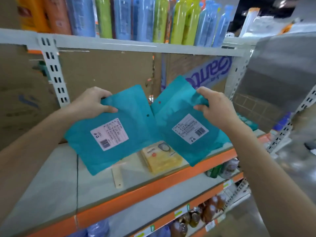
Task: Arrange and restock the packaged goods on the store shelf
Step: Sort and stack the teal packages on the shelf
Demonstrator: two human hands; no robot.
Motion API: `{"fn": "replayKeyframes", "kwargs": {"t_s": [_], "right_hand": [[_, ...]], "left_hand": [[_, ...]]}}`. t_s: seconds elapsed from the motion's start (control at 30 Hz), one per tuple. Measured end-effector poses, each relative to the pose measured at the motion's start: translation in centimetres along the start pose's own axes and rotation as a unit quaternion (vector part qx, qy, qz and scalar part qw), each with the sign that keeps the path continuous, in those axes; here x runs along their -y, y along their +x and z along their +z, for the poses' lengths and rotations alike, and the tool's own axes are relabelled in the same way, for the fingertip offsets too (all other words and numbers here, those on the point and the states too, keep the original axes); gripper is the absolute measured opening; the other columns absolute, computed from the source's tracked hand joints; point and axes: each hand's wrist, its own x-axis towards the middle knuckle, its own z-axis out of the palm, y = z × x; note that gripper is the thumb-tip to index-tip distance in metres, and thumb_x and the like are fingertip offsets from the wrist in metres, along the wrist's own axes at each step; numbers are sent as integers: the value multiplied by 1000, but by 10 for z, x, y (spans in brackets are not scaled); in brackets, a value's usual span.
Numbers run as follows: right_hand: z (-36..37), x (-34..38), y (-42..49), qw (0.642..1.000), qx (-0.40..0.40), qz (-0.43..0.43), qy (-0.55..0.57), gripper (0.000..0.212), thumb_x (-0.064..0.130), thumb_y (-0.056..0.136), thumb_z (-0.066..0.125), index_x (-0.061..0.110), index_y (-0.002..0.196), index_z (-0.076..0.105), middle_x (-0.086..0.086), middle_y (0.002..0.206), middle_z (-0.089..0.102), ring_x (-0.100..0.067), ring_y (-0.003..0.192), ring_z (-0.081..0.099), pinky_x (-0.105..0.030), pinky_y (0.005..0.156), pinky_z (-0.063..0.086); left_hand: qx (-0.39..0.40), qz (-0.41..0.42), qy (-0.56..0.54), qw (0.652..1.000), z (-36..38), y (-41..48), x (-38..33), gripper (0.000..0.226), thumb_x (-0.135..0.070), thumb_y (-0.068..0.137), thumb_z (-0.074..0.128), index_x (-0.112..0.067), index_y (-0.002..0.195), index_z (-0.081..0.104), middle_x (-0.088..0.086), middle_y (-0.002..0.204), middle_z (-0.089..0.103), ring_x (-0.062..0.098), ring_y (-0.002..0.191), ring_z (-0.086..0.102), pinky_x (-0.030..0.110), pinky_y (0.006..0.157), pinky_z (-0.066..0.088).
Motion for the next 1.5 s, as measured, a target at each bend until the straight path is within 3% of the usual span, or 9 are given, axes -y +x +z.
{"fn": "replayKeyframes", "kwargs": {"t_s": [0.17, 0.37, 0.7, 0.93, 1.03, 1.13, 1.2, 1.37, 1.5], "right_hand": [[-2, -47, 27, 999, -29, 32, 15, 36, 12, 86, 62, 16, 120, 52, -11, 106, 64, -33, 99, 56, -41, 80, 45], [-7, -94, 61, 998, -40, 46, 3, 33, 10, 85, 63, 15, 117, 55, -11, 100, 65, -34, 90, 58, -45, 78, 49], [-10, -206, 108, 998, -5, 51, 32, 32, 12, 83, 66, 20, 113, 56, -10, 114, 64, -32, 112, 56, -50, 92, 44], [4, -284, 168, 984, 47, -50, 167, 28, 7, 82, 67, 23, 98, 51, -3, 106, 66, -22, 109, 59, -48, 93, 45], [7, -308, 191, 966, 72, -94, 229, 25, 2, 83, 64, 20, 94, 50, 3, 94, 67, -17, 95, 64, -43, 89, 49], [12, -329, 207, 954, 81, -131, 259, 24, 1, 83, 63, 18, 93, 51, 3, 92, 68, -16, 90, 65, -43, 87, 49], [18, -341, 215, 950, 78, -142, 266, 26, 2, 82, 65, 21, 93, 50, 3, 92, 68, -17, 91, 64, -44, 88, 48], [31, -361, 229, 953, 51, -126, 269, 30, 8, 81, 65, 32, 90, 49, 2, 96, 69, -23, 93, 63, -48, 87, 48], [32, -371, 234, 952, 63, -123, 273, 25, 9, 84, 64, 26, 93, 51, 4, 101, 68, -21, 97, 63, -48, 90, 48]], "left_hand": [[18, 23, -22, 999, 24, 58, -22, 16, -16, 79, 72, -2, 85, 66, 16, 82, 67, 34, 77, 61, 37, 64, 47], [36, 34, -71, 996, 56, 126, -38, 22, -17, 78, 73, 1, 89, 66, 26, 91, 67, 34, 77, 63, 51, 78, 49], [94, 59, -105, 988, 128, 208, -94, 12, -15, 77, 74, -23, 75, 66, -13, 70, 69, -3, 60, 62, 12, 57, 46], [71, 33, -49, 996, 166, 248, -127, 6, -11, 78, 71, -13, 82, 68, 10, 87, 73, 12, 71, 66, 33, 68, 54], [54, -15, -71, 996, 173, 253, -140, 11, -15, 76, 73, -13, 85, 69, 8, 89, 73, 14, 76, 68, 33, 72, 55], [66, -98, -111, 987, 183, 249, -150, 59, -56, 54, 80, -12, 93, 71, 5, 91, 74, 22, 83, 70, 36, 72, 57], [69, -150, -116, 979, 193, 246, -150, 72, -61, 41, 83, -11, 92, 72, 6, 88, 74, 21, 77, 70, 33, 68, 57], [79, -264, -87, 957, 220, 243, -139, 19, -13, 76, 76, -2, 89, 70, 15, 86, 69, 9, 58, 62, 17, 55, 50], [92, -357, -119, 922, 249, 244, -131, 14, -14, 80, 70, -9, 92, 66, 6, 95, 66, 14, 82, 58, 21, 68, 38]]}}
